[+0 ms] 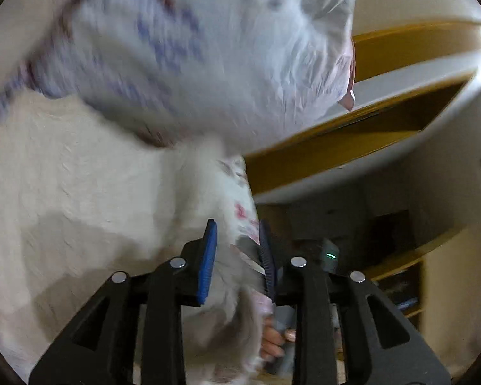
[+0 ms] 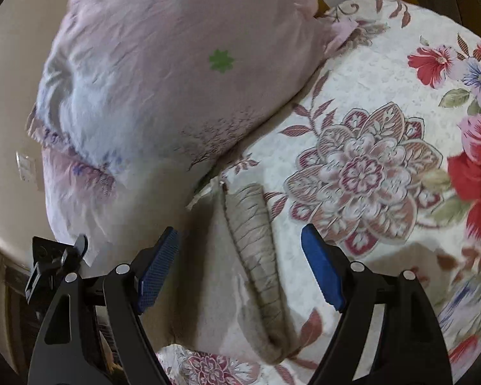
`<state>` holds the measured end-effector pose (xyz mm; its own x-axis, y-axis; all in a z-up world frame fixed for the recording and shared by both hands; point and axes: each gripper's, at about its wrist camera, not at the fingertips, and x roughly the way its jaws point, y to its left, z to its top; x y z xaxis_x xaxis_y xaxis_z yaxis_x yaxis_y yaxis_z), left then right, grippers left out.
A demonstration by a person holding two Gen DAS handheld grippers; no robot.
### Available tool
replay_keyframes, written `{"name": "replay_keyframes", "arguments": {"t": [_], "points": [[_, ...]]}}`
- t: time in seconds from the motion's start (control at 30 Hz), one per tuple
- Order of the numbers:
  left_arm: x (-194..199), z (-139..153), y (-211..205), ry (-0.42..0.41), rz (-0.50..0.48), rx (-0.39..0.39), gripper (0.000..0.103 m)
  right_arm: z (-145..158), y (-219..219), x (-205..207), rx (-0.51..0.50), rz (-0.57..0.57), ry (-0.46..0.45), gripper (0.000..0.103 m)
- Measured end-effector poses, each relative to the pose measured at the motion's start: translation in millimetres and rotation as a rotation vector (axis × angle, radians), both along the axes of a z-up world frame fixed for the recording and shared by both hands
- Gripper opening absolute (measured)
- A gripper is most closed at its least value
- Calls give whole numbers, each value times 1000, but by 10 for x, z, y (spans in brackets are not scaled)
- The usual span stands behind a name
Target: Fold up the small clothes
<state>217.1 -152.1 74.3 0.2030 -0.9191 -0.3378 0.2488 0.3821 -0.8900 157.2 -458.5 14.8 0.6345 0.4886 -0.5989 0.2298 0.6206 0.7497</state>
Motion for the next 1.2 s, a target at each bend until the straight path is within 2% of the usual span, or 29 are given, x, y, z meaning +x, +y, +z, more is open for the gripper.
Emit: {"name": "replay_keyframes", "arguments": {"t": [0.03,0.07,0.1,0.13,0.17,0.23,0.3,0.4,0.43,0.5,0.53,0.6,0.67,0.73,0.77,0.87,0.93,0.97,1.0,1.03,1.1,1.13,1.17,1.2], "points": [[-24,2,63,-9,19,-11,54,-17,-32,22,13,10,5,85],[-76,35,221,-50,78,27,76,-27,-39,52,23,22,7,89],[-118,70,396,-96,146,94,83,-44,-31,102,36,49,11,92],[-144,86,548,-129,197,169,86,-63,-15,144,44,70,18,92],[-146,43,713,-141,229,274,86,-106,19,208,56,101,36,92],[-120,-120,867,-90,234,414,86,-200,102,319,79,149,71,92],[-96,-399,883,0,192,506,86,-289,206,420,85,194,108,92],[-88,-656,690,5,140,578,86,-422,410,542,66,250,154,90],[-79,-696,614,4,131,583,88,-399,439,542,53,251,132,84],[-53,-810,505,2,123,560,87,-420,523,549,24,261,147,39],[-47,-850,446,7,115,538,75,-430,538,543,38,261,144,36],[-6,-903,392,17,122,501,63,-386,544,486,65,240,120,31],[-12,-820,465,8,102,442,42,-240,596,407,101,240,72,30],[-64,-619,698,-12,59,375,36,-45,721,347,130,271,15,30],[-130,-544,775,-38,47,381,36,30,799,322,132,292,-6,30],[-317,-375,1077,-137,62,483,39,78,1095,303,117,364,-20,30],[-301,-429,1202,-177,111,642,48,-113,1320,396,34,394,57,34],[-248,-519,1261,-186,157,780,58,-207,1384,436,-19,391,103,42],[-227,-558,1271,-191,192,813,63,-275,1417,462,-90,361,143,59],[-232,-540,1291,-189,216,804,67,-251,1394,449,-100,318,143,63],[-352,-437,1330,-223,268,827,75,-68,1258,333,-92,210,71,65],[-434,-387,1341,-258,282,848,88,7,1206,285,-86,183,32,65],[-567,-327,1364,-307,304,873,92,32,1189,278,-81,180,18,65],[-651,-304,1386,-332,317,883,92,10,1236,321,-76,219,30,56]]}}
